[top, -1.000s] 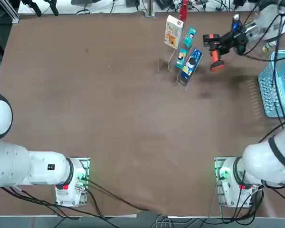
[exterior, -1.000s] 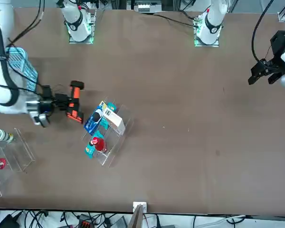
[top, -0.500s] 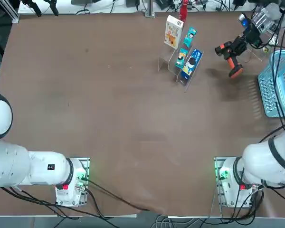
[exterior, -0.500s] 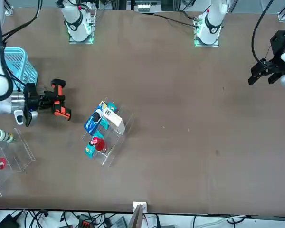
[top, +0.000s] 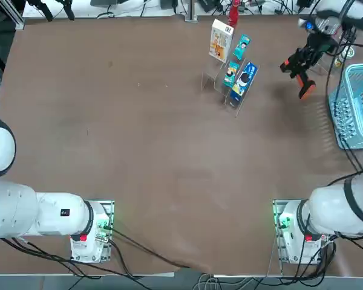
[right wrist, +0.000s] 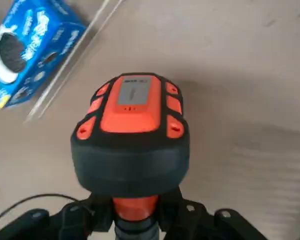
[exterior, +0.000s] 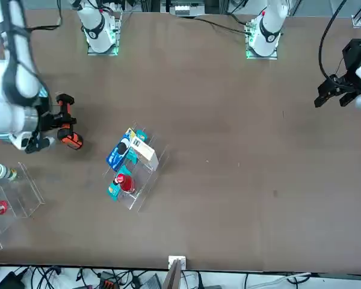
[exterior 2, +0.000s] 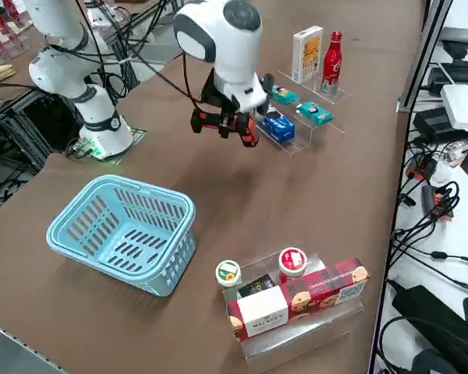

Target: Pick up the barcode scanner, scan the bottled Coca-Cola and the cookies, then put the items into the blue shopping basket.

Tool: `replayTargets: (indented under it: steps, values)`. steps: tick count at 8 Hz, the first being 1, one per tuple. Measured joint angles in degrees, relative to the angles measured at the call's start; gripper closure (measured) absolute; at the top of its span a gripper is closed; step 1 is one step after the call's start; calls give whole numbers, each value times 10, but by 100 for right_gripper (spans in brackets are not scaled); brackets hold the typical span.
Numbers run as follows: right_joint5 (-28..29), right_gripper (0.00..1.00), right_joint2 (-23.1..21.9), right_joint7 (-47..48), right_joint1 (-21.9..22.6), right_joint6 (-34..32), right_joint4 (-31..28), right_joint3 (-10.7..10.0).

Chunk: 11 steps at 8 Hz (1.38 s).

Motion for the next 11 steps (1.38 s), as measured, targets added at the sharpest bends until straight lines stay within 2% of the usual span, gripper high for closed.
replayTargets:
  steps: [2,3,5,6,8,11]
  values:
    - [-28,57,-78,67,22,132,-158,4]
    - [-41,57,-93,79,22,187,-214,4]
    - [-48,57,-99,85,20,311,-308,0]
    - [-49,57,-100,97,20,352,-343,0]
    - [-49,57,-100,107,20,365,-373,0]
    - [-49,55,-82,111,11,367,-381,-1]
